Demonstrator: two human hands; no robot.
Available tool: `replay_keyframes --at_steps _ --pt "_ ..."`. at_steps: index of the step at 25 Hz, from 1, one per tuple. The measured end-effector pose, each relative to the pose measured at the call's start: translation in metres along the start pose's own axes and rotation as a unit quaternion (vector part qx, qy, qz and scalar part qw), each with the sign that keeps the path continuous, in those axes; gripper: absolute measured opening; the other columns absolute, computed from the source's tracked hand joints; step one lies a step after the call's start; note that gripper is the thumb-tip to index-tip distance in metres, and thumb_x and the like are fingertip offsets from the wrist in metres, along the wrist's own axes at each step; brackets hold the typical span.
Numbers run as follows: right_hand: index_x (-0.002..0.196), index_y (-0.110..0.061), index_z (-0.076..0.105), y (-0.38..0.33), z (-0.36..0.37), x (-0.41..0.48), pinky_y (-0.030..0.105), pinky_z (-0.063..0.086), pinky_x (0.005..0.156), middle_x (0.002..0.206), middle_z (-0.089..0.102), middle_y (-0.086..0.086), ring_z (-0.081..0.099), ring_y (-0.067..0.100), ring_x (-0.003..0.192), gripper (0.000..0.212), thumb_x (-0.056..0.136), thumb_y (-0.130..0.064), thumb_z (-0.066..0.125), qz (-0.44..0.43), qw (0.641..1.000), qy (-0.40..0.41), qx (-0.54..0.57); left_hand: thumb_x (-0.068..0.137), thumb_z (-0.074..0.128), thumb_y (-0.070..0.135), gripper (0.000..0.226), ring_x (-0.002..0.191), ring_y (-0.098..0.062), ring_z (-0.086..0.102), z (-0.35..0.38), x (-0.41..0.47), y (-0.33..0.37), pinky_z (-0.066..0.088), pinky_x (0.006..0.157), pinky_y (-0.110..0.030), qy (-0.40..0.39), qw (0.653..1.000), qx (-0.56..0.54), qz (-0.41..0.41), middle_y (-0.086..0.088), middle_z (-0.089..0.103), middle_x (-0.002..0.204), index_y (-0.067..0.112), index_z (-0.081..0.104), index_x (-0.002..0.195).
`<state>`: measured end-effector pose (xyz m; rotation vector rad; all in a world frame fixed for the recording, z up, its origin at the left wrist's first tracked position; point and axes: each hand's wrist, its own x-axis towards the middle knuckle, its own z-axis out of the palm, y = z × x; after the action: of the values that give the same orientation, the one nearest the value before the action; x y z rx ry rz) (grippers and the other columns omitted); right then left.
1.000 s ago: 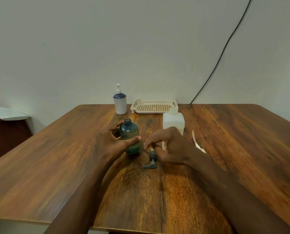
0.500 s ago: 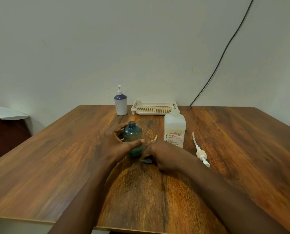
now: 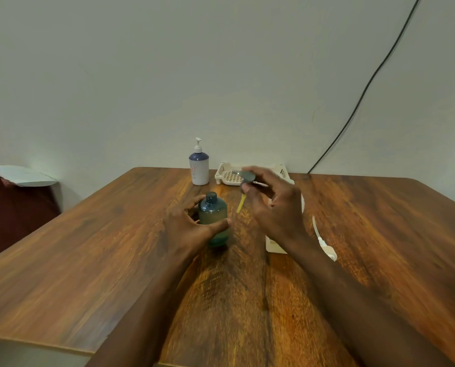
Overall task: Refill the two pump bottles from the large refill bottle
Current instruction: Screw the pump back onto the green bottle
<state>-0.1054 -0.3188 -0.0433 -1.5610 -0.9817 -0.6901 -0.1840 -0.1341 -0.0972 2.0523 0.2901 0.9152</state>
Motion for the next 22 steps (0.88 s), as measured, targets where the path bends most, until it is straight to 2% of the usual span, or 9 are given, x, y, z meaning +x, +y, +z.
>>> replay_keyframes --at_steps 2,4,8,12,16,20,22 --pt "0.128 -0.013 0.068 -0.006 0.001 0.014 0.027 0.06 0.09 0.121 0.073 -0.003 0.07 0.005 0.109 0.031 0.097 -0.012 0.069 0.06 0.993 0.065 0.076 0.053 0.089 0.068 0.09 0.114 -0.006 0.064 0.003 -0.001 0.001 0.054 0.082 -0.015 -0.031 0.999 -0.007 -0.005 0.02 0.065 0.126 0.041 0.059 0.134" --pt "0.126 -0.011 0.069 -0.012 0.001 0.025 0.033 0.062 0.09 0.116 0.074 0.0 0.072 0.01 0.108 0.029 0.097 -0.013 0.069 0.072 0.984 0.105 0.123 0.057 0.092 0.058 0.088 0.115 -0.006 0.063 0.006 -0.002 0.003 0.051 0.08 -0.011 -0.043 0.999 -0.007 -0.001 0.015 0.066 0.13 0.033 0.061 0.136" --pt "0.125 -0.007 0.068 -0.019 0.001 0.033 0.032 0.061 0.09 0.117 0.074 0.005 0.072 0.017 0.109 0.029 0.097 -0.014 0.069 0.06 0.979 0.139 0.138 0.065 0.095 0.043 0.085 0.113 -0.002 0.059 0.01 -0.005 0.008 0.047 0.074 -0.001 -0.056 0.998 0.005 0.002 0.006 0.066 0.136 0.026 0.059 0.14" --pt "0.126 -0.006 0.068 -0.019 -0.001 0.036 0.029 0.061 0.088 0.117 0.074 0.007 0.072 0.018 0.108 0.029 0.097 -0.013 0.069 0.058 0.973 0.149 0.165 0.067 0.094 0.041 0.086 0.113 -0.005 0.058 0.01 -0.005 0.013 0.048 0.074 -0.006 -0.056 0.998 0.004 0.003 0.004 0.065 0.137 0.024 0.057 0.143" --pt "0.125 -0.016 0.068 -0.02 0.003 0.034 0.029 0.061 0.087 0.116 0.074 0.0 0.072 0.014 0.108 0.028 0.097 -0.013 0.069 0.053 0.982 0.09 0.154 0.066 0.094 0.043 0.086 0.118 -0.008 0.062 0.012 -0.006 0.014 0.049 0.075 -0.006 -0.065 0.998 -0.011 0.011 0.007 0.066 0.134 0.024 0.058 0.142" --pt "0.122 -0.026 0.068 -0.016 0.008 0.027 0.022 0.06 0.085 0.113 0.073 -0.013 0.071 0.003 0.105 0.03 0.095 -0.012 0.071 0.075 0.989 -0.009 0.126 0.063 0.095 0.045 0.083 0.111 0.0 0.064 0.015 -0.009 0.018 0.051 0.079 -0.005 -0.046 0.997 -0.03 0.047 0.013 0.068 0.127 0.028 0.061 0.137" --pt "0.121 -0.027 0.068 -0.011 0.008 0.024 0.024 0.06 0.088 0.114 0.072 -0.014 0.07 0.001 0.107 0.029 0.095 -0.013 0.071 0.103 0.987 -0.051 0.113 0.062 0.095 0.049 0.082 0.104 0.009 0.065 0.015 -0.011 0.02 0.052 0.078 -0.006 -0.031 0.997 -0.044 0.059 0.021 0.068 0.12 0.033 0.06 0.135"
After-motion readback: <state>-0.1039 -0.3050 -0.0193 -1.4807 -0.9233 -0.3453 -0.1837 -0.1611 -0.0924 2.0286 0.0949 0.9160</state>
